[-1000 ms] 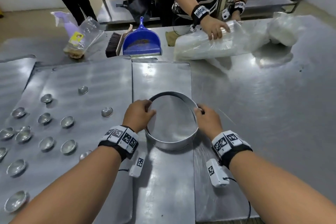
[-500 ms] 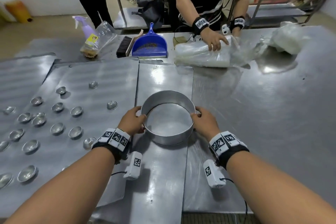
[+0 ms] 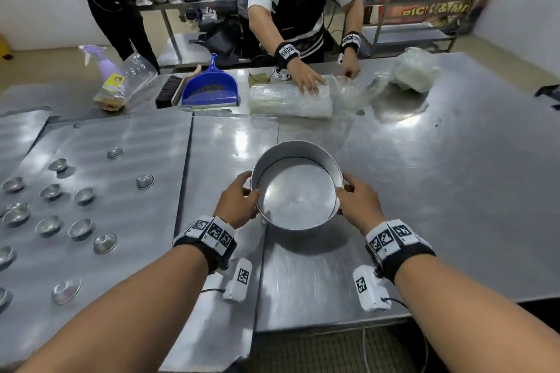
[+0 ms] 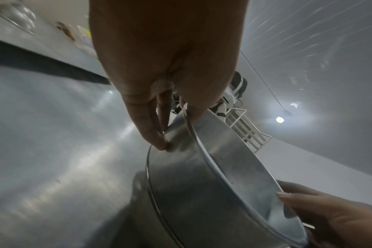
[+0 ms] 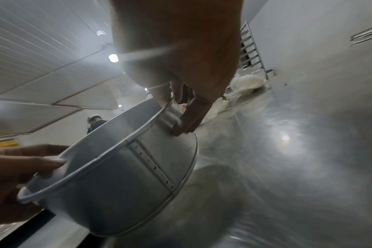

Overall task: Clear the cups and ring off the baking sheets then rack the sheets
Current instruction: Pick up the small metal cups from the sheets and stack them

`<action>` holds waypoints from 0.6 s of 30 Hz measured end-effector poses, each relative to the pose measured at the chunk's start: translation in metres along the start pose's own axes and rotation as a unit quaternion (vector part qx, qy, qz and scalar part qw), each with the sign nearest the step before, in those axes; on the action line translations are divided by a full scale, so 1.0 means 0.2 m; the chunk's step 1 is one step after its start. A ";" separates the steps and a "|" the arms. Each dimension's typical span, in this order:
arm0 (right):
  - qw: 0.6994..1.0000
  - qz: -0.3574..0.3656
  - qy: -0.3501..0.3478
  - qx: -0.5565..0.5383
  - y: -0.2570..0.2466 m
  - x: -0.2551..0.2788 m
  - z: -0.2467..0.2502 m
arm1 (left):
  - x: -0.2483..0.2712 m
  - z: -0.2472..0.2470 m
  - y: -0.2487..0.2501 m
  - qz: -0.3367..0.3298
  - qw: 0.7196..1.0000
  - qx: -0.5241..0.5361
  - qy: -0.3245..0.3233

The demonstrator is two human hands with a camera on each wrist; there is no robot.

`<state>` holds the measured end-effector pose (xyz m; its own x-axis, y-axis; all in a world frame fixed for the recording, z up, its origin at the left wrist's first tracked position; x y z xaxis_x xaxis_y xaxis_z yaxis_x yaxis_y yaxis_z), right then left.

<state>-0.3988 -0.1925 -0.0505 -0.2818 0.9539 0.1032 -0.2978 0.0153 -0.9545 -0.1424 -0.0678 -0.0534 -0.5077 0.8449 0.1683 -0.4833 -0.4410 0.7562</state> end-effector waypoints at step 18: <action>0.997 -0.072 0.032 0.005 0.29 0.02 0.26 | 0.02 -0.36 0.08 -0.011 0.993 0.087 -0.074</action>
<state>-0.4653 -0.2026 -0.0907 -0.1767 0.9592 0.2205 -0.3396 0.1509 -0.9284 -0.2033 -0.0934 -0.0872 -0.3813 0.8950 0.2315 -0.3570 -0.3735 0.8562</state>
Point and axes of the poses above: each hand's wrist, its own x-axis away from the middle knuckle, its own z-axis out of the back of the hand, y = z × x, the point moved 6 cm from there along -x, towards the middle knuckle, and after that the axes turned 13 degrees about -x, right-handed, at the moved point
